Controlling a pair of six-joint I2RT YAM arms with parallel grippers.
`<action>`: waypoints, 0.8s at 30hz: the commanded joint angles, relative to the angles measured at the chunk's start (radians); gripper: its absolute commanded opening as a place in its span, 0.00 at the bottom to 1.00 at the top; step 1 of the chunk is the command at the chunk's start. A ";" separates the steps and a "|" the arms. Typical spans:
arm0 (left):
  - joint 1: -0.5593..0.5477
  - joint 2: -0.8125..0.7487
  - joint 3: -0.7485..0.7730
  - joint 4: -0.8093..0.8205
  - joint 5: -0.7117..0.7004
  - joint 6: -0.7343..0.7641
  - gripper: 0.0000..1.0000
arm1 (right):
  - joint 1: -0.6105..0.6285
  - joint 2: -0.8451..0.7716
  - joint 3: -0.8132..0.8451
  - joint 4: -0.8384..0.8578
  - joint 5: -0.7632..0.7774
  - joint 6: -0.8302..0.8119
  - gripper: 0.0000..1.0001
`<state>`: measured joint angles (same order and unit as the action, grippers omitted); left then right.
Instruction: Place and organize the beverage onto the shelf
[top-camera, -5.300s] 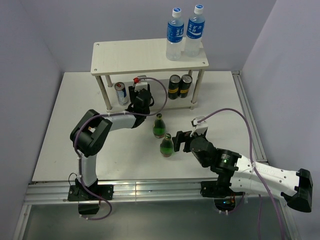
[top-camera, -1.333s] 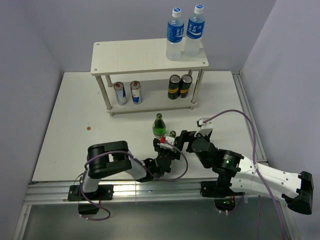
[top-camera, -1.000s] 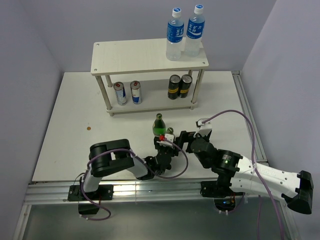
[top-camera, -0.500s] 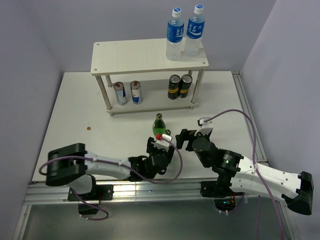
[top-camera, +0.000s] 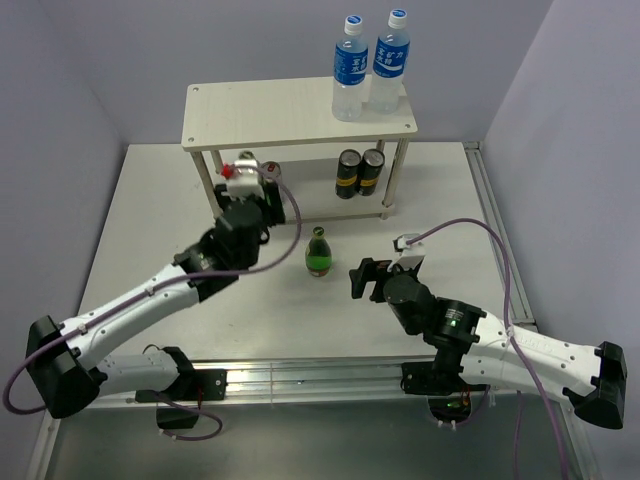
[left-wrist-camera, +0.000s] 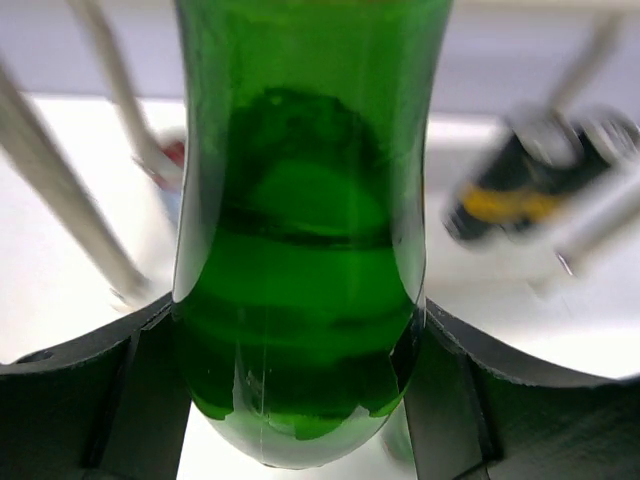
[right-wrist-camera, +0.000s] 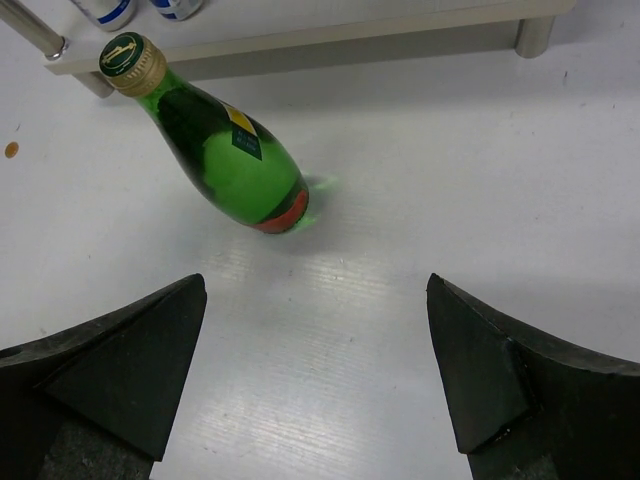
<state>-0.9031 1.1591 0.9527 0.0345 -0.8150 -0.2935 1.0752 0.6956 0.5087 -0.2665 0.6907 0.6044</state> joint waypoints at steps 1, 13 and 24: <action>0.143 0.028 0.236 0.030 0.103 0.099 0.00 | -0.003 -0.007 0.024 0.042 0.013 -0.008 0.98; 0.378 0.309 0.782 -0.108 0.208 0.175 0.00 | -0.003 -0.071 -0.016 0.018 0.032 0.006 0.98; 0.517 0.398 0.816 -0.090 0.249 0.169 0.00 | -0.004 -0.100 -0.041 0.001 0.046 0.006 0.98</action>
<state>-0.4126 1.5772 1.7061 -0.1730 -0.5903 -0.1398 1.0744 0.6044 0.4774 -0.2722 0.7074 0.6052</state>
